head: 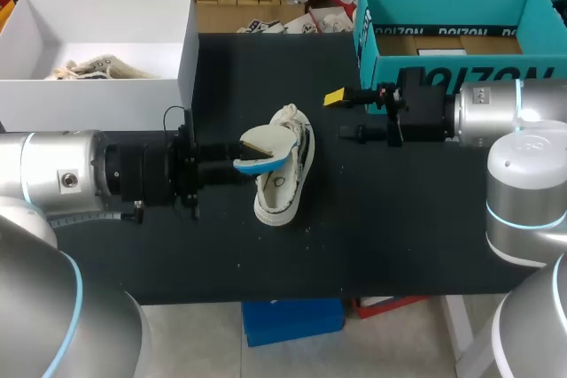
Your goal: Take the shoe out of the shoebox, open the shoe tongue, remove and reinsert the insole, then place the shoe into the shoebox
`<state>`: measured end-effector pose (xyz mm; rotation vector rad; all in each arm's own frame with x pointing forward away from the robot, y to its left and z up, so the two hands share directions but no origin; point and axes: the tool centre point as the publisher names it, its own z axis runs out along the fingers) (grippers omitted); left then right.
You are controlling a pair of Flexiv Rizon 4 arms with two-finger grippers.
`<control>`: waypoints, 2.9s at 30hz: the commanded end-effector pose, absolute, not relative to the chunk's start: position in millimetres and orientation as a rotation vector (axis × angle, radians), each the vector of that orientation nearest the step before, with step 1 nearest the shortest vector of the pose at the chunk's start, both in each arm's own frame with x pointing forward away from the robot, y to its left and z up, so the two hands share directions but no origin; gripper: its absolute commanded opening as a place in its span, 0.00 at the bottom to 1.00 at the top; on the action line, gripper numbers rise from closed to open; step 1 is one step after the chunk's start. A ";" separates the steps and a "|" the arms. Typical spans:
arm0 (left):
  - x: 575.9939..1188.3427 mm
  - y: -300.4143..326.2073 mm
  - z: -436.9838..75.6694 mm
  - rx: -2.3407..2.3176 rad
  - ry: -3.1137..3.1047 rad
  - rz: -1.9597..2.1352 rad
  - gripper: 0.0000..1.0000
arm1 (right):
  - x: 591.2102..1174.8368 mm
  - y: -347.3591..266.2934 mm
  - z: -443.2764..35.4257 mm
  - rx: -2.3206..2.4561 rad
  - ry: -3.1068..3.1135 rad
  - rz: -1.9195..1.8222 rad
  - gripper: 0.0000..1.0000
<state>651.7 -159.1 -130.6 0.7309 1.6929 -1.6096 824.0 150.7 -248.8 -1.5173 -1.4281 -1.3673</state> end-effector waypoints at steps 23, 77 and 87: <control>626.6 -151.6 -216.3 1.094 1.306 -1.464 0.00 | 823.3 152.3 -249.5 -1.521 -1.427 -1.370 1.00; 766.2 -170.9 -295.9 1.281 1.102 -1.075 0.00 | 823.3 152.3 -249.5 -1.521 -1.427 -1.370 1.00; 766.2 -170.9 -295.9 1.281 1.102 -1.075 0.00 | 829.3 154.1 -249.3 -1.471 -1.450 -1.371 1.00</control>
